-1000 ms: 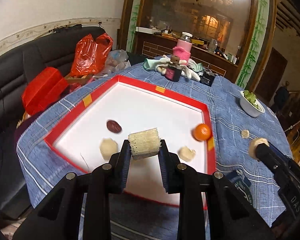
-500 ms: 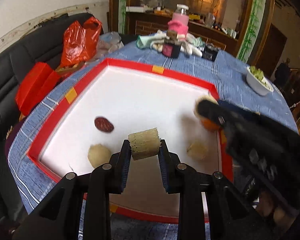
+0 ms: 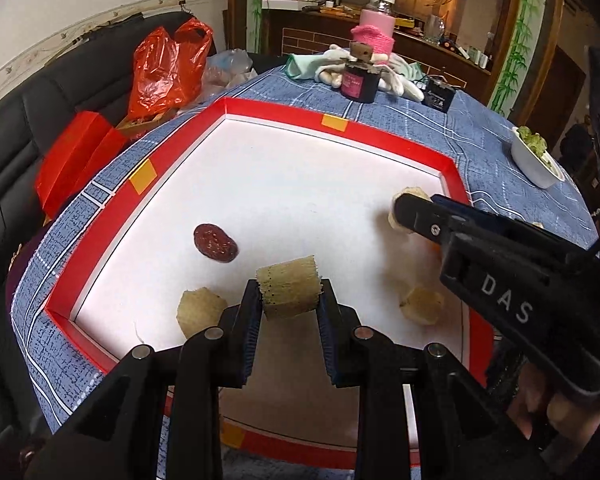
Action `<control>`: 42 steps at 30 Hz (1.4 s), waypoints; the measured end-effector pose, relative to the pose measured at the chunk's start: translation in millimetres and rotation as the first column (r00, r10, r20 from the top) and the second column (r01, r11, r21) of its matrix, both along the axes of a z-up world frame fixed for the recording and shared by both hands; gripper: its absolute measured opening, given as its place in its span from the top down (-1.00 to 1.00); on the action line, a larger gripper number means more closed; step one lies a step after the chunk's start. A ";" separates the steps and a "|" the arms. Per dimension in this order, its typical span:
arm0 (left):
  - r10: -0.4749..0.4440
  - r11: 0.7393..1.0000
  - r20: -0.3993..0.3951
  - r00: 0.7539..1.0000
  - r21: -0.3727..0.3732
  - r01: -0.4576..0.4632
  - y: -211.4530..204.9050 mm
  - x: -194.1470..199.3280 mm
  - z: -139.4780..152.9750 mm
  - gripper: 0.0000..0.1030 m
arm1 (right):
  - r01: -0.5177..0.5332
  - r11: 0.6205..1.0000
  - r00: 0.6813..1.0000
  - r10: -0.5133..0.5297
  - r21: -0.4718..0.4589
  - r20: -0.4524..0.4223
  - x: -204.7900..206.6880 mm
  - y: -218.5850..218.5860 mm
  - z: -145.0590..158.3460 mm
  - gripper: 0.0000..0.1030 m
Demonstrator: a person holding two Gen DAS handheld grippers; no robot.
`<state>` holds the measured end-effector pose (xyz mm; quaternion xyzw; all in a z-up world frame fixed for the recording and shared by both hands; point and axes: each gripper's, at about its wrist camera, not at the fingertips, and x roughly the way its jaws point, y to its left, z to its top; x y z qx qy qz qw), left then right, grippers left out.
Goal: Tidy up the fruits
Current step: 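Carry both beige pieces into the white tray and open both tools, then withdraw both open tools from the tray toward the pile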
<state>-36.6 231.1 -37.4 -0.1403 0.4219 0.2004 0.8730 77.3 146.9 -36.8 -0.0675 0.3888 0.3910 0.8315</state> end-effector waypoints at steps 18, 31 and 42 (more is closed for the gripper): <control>0.079 0.997 0.046 0.996 -0.027 -0.078 5.5 -16.9 16.1 -0.10 | 0.038 0.998 0.999 -0.039 0.055 0.015 -12.7 -22.1 22.0 0.05; -0.009 1.000 0.126 0.992 -0.002 0.009 -47.3 -11.3 33.2 -0.09 | 0.250 0.960 0.957 -0.265 0.125 0.121 -22.5 -192.1 43.9 0.01; -0.212 0.977 0.109 0.971 0.041 0.208 -124.5 20.7 34.8 -0.09 | 0.497 0.867 0.868 -0.494 -0.043 0.054 58.2 -320.6 -1.4 0.12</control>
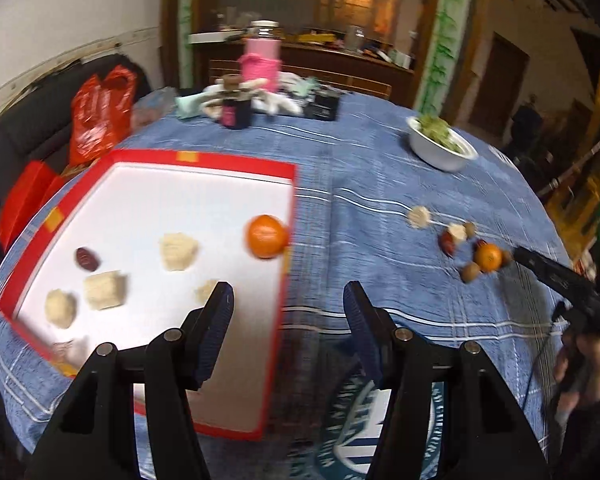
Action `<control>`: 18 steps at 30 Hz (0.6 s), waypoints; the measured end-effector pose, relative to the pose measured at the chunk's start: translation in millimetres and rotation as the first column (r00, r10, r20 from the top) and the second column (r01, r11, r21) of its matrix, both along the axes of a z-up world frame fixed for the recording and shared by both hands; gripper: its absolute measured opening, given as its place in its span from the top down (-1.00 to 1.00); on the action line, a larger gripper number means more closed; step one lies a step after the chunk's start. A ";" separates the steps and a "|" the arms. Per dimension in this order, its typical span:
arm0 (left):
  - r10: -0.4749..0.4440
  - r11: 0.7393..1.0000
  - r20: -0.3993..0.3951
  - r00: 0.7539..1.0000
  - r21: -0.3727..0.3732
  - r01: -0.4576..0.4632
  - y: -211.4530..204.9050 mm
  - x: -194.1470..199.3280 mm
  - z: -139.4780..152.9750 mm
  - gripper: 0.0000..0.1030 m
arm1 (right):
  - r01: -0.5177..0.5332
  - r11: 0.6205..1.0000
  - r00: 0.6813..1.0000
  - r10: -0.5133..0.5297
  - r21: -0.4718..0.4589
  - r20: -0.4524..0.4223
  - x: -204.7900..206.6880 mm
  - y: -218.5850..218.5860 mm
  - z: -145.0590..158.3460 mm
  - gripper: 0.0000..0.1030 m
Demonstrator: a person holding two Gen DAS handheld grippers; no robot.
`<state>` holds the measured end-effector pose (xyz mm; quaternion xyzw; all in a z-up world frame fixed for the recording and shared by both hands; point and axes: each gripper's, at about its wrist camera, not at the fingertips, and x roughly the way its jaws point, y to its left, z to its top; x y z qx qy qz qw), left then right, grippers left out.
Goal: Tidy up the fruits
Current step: 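Withdraw both open tools from the tray toward the pile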
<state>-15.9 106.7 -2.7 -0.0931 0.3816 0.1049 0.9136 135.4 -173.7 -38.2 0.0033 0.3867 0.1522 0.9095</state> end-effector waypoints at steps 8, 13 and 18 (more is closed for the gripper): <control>-0.129 0.992 -0.040 0.991 0.013 0.129 -46.6 25.6 -8.4 -0.08 | -0.050 0.998 0.997 0.048 -0.046 -0.059 20.3 12.6 -23.5 0.48; -0.191 0.981 -0.064 0.980 0.020 0.192 -78.2 49.3 -15.6 -0.08 | -0.054 0.998 0.996 0.053 -0.016 -0.078 22.5 9.1 -27.4 0.48; -0.258 0.965 -0.084 0.962 0.022 0.261 -114.9 75.4 -22.8 -0.08 | -0.030 0.999 0.998 0.033 0.042 -0.062 20.5 -4.8 -22.8 0.48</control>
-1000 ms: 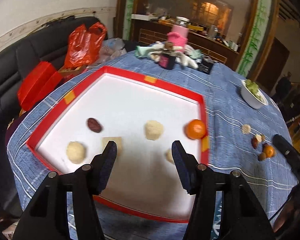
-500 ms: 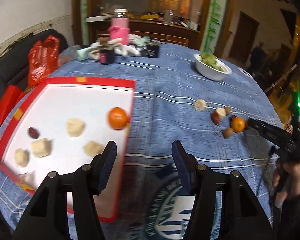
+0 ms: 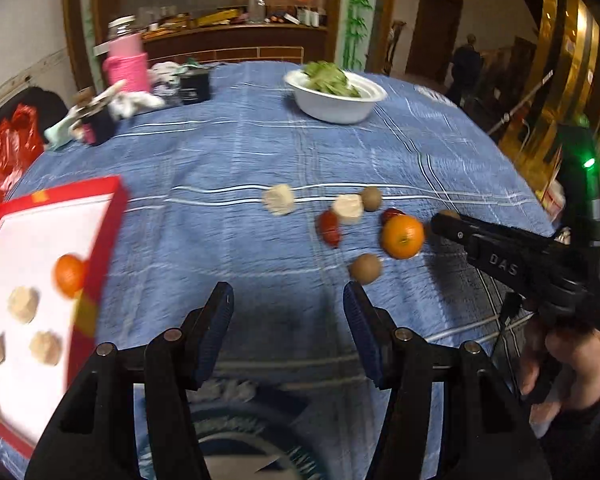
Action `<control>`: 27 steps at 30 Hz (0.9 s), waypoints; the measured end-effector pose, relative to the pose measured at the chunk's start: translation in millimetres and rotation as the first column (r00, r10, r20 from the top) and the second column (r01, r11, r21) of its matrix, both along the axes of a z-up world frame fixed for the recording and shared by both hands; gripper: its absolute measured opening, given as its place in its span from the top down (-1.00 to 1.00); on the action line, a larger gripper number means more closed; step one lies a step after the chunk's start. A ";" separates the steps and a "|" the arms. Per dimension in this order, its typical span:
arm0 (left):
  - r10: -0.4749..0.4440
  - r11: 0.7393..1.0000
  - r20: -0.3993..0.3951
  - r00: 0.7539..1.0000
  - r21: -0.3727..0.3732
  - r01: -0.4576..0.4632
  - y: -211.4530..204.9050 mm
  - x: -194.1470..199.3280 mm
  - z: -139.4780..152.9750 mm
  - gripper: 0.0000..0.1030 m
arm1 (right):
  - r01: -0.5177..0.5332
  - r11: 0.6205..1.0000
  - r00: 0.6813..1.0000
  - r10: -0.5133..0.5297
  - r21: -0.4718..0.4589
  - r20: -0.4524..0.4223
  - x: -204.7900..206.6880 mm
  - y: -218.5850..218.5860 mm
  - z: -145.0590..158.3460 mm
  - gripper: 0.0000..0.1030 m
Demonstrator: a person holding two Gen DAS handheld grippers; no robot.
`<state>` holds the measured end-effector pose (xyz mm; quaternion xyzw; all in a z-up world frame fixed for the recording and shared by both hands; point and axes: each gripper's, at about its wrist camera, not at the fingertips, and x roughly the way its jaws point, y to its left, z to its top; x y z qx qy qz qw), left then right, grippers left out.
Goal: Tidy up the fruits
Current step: 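Withdraw both open tools from the tray toward the pile, then grasp a small brown longan with the left tool while the right tool grasps a brown kiwi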
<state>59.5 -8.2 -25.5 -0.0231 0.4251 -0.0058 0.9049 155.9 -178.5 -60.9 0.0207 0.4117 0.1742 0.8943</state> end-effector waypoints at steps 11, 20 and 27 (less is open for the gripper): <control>-0.048 0.999 -0.033 0.998 0.010 0.049 -41.5 32.5 -17.3 0.01 | -0.012 0.999 0.999 0.009 0.048 0.051 -3.1 -8.5 11.9 0.48; -0.039 0.999 -0.038 0.999 0.029 0.040 -37.5 29.7 -25.2 0.63 | -0.017 0.998 0.998 0.013 0.059 0.063 -5.5 -8.6 15.3 0.48; -0.027 0.999 -0.015 1.000 0.032 0.027 -28.3 8.5 -15.5 0.63 | -0.023 0.999 0.998 0.020 0.045 0.067 -7.0 -4.0 14.1 0.48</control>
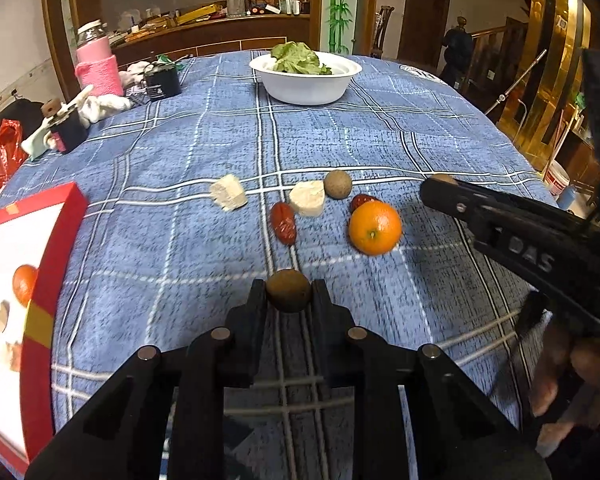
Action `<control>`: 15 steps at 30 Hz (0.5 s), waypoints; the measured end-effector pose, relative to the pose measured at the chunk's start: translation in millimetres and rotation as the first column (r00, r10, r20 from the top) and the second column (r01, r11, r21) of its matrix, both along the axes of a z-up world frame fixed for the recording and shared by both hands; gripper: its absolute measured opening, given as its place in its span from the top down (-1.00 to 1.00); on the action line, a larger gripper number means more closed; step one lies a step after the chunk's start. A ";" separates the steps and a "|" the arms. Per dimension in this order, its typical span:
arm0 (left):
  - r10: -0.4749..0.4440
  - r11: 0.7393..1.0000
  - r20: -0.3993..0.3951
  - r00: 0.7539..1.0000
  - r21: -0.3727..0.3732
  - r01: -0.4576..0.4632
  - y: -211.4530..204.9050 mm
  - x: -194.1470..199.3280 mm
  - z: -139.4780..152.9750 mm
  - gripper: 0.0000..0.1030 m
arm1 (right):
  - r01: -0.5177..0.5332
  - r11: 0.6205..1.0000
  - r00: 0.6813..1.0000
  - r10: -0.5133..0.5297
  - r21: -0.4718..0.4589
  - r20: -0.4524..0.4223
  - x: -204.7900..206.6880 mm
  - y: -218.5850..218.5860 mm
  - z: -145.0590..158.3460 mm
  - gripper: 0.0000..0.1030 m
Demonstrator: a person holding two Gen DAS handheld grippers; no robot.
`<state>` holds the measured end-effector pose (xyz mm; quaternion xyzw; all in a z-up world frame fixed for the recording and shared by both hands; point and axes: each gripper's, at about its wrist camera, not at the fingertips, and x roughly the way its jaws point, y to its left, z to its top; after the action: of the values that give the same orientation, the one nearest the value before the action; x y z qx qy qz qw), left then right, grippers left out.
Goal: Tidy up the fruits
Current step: 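Grasp a small brown longan with the left tool while the right tool grasps a brown kiwi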
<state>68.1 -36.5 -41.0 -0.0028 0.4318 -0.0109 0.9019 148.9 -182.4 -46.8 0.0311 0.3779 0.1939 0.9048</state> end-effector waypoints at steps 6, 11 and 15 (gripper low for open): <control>0.016 1.000 0.023 1.000 -0.009 -0.016 12.8 -17.5 10.9 0.63 | 0.014 0.999 1.000 -0.015 -0.036 -0.007 -0.5 8.9 -1.0 0.48; 0.028 0.999 0.035 0.999 -0.026 -0.028 23.4 -29.6 15.3 0.63 | 0.005 0.998 1.000 -0.004 -0.060 0.001 -13.2 20.8 5.0 0.48; 0.046 0.998 0.038 0.998 -0.043 -0.044 32.2 -36.2 14.0 0.63 | 0.002 0.998 1.000 -0.001 -0.064 0.012 -30.9 27.8 10.6 0.48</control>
<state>31.9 -4.3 -27.0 -0.0314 0.4137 0.0001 0.9099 118.0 -154.6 -36.2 0.0010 0.3783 0.1813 0.9077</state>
